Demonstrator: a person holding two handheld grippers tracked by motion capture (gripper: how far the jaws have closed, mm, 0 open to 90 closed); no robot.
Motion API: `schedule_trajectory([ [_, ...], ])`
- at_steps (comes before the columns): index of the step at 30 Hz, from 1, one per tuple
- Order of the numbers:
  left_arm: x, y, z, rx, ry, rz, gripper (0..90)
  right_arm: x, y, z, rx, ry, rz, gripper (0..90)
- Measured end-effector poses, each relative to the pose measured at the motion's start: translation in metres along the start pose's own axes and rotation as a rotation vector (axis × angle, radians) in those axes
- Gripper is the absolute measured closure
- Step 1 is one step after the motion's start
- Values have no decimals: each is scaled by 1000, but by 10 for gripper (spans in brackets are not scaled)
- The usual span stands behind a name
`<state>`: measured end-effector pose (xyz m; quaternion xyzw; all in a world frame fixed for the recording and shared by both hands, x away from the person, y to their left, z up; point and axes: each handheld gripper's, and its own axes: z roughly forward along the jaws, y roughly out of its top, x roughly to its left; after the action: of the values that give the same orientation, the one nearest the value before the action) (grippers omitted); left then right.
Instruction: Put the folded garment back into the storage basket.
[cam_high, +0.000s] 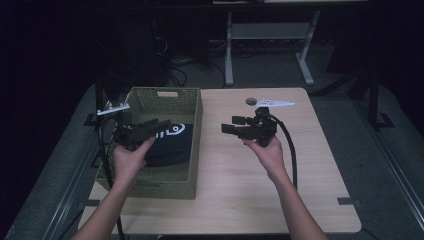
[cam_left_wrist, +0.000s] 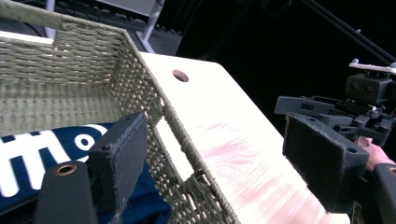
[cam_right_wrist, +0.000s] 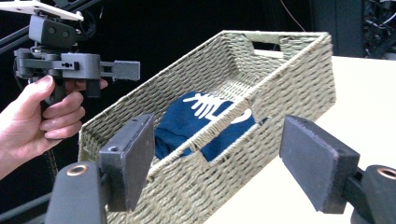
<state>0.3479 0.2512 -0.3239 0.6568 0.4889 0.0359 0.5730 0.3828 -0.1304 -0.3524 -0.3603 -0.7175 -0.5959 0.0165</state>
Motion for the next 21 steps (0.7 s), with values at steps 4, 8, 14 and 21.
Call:
schedule_trajectory([
  [4, -4, 0, 6, 2, -11, -1, 211, -4, 0, -8, -6, -12, 6, 249],
  [8, -8, 1, 11, 2, -15, 4, 205, -7, 0, -17, -18, -17, 14, 246],
  [14, -15, 2, 17, 4, -21, 12, 205, -13, -2, -27, -27, -32, 16, 243],
  [21, -22, 2, 23, 11, -31, 20, 205, -19, -5, -40, -33, -55, 26, 237],
])
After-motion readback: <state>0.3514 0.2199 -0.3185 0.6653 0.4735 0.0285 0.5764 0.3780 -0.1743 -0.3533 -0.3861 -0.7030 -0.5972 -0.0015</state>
